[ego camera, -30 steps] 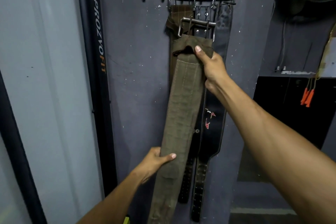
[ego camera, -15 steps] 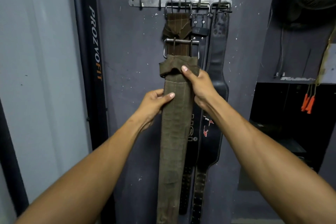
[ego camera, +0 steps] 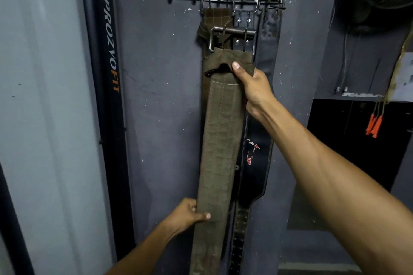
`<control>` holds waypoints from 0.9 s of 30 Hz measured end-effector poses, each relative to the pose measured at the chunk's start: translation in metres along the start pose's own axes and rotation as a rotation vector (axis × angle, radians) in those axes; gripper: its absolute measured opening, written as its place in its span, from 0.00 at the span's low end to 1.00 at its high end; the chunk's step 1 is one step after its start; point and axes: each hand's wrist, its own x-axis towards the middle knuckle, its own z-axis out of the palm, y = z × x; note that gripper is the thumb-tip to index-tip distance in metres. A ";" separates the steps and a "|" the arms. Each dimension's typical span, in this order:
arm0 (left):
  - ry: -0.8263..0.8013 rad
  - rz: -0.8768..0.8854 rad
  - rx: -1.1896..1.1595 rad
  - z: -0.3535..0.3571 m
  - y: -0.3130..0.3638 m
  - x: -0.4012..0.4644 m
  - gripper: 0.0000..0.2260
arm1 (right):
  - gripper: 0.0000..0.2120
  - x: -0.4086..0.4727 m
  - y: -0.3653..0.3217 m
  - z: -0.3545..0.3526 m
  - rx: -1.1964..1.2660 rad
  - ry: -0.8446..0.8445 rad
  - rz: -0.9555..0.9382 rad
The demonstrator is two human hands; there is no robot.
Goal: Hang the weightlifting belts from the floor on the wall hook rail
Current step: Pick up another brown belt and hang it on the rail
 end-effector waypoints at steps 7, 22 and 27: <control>0.044 0.333 -0.135 -0.025 0.150 0.010 0.13 | 0.10 0.001 0.010 -0.003 0.001 -0.018 0.000; 0.259 0.636 -0.365 -0.028 0.271 0.029 0.15 | 0.19 -0.093 0.098 -0.030 -0.230 -0.105 0.135; 0.273 0.664 -0.422 -0.033 0.289 0.028 0.15 | 0.20 -0.177 0.189 -0.067 -0.322 -0.199 0.466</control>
